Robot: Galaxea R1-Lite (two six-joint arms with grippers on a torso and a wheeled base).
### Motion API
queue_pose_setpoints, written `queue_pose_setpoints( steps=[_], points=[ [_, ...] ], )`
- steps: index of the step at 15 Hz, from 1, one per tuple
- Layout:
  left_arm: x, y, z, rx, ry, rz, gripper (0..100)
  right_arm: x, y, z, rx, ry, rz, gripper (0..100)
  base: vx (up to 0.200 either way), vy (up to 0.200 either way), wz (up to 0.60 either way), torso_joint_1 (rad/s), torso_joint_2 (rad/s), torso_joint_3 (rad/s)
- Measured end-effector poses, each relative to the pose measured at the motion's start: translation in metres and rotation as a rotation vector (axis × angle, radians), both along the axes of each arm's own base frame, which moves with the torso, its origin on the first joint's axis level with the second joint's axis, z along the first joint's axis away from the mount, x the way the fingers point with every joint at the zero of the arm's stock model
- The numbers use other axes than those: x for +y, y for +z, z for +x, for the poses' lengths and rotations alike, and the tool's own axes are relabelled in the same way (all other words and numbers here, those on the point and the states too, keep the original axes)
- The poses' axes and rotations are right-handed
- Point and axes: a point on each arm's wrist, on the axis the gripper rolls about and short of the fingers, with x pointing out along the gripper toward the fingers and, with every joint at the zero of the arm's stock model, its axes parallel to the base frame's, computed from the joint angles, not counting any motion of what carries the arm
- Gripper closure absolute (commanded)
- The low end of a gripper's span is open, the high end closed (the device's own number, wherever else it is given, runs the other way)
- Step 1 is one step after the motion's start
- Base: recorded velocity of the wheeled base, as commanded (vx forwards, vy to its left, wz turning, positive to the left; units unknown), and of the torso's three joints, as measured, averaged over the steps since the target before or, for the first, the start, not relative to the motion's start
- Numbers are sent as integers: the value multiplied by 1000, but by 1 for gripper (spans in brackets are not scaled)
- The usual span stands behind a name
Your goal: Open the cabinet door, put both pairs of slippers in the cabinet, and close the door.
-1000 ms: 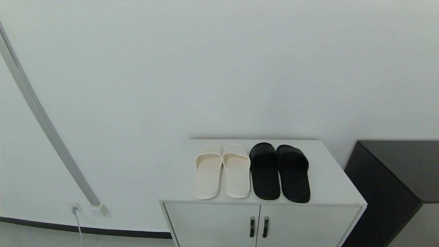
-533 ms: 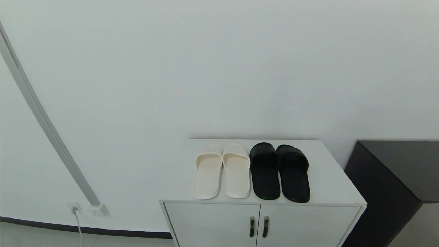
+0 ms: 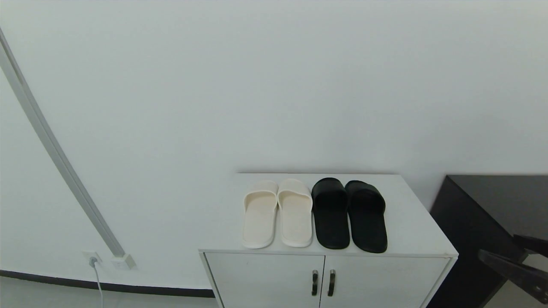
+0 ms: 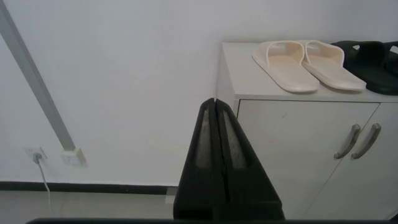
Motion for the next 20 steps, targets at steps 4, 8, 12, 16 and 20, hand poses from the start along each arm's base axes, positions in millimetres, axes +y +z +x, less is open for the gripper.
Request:
queue_pose_setpoints(
  steps=[4, 8, 12, 16, 20],
  points=[
    [0, 0, 0, 0, 0, 0, 100, 55, 5, 38, -17, -20, 7, 0, 0, 0, 0, 0, 0, 0],
    [0, 0, 0, 0, 0, 0, 100, 104, -8, 89, -36, -126, 8, 0, 0, 0, 0, 0, 0, 0],
    [0, 0, 0, 0, 0, 0, 100, 147, -35, 135, -48, -234, -22, 0, 0, 0, 0, 0, 0, 0],
    [0, 0, 0, 0, 0, 0, 100, 171, -60, 164, -54, -329, -70, 0, 0, 0, 0, 0, 0, 0],
    [0, 0, 0, 0, 0, -1, 100, 186, -81, 193, -66, -380, -74, 0, 0, 0, 0, 0, 0, 0]
  ],
)
